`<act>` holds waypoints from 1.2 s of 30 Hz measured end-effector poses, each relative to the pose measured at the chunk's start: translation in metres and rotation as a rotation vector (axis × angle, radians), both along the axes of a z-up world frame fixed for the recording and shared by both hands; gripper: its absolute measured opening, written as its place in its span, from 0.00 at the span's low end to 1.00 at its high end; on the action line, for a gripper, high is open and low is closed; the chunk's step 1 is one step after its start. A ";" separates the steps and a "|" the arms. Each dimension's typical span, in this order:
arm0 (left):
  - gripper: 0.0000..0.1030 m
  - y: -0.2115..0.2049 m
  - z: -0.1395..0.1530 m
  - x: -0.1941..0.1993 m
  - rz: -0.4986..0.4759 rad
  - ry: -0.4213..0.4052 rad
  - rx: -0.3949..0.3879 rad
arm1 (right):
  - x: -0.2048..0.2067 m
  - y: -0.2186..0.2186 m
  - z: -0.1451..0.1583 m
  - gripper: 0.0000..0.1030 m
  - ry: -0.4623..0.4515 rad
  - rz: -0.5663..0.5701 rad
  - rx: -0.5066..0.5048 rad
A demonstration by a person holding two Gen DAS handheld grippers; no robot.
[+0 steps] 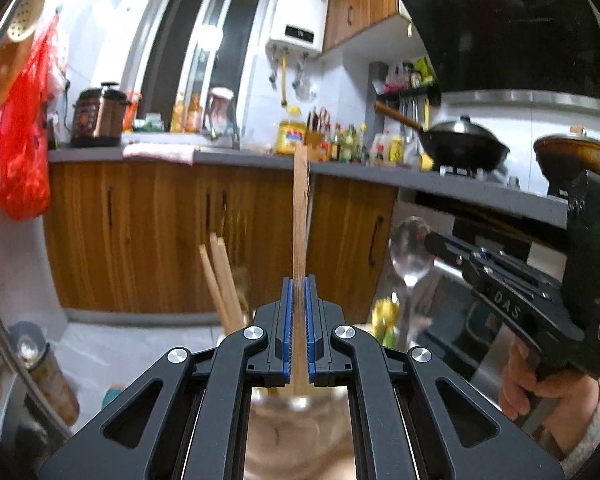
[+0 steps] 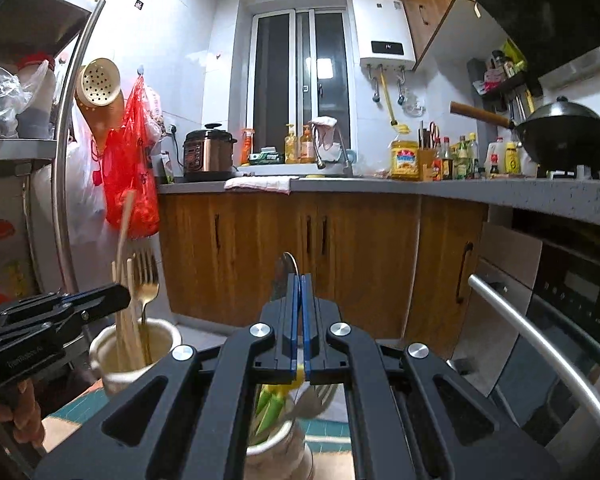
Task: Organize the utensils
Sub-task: 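Drop the chopstick into the larger cup while the right tool drops the spoon into the smaller cup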
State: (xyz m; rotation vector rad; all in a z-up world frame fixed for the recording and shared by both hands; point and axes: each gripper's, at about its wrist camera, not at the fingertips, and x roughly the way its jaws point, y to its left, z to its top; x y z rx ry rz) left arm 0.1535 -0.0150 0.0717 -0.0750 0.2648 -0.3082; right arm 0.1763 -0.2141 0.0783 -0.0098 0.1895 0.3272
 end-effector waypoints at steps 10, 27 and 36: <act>0.06 0.000 -0.011 0.000 0.005 0.151 0.057 | 0.000 0.002 -0.010 0.02 0.077 0.048 -0.015; 0.48 -0.001 -0.004 -0.006 0.015 0.144 0.086 | 0.033 0.018 -0.006 0.14 0.205 0.172 0.028; 0.52 0.006 0.005 -0.021 0.035 0.146 0.083 | 0.002 0.006 0.011 0.28 0.200 0.143 0.043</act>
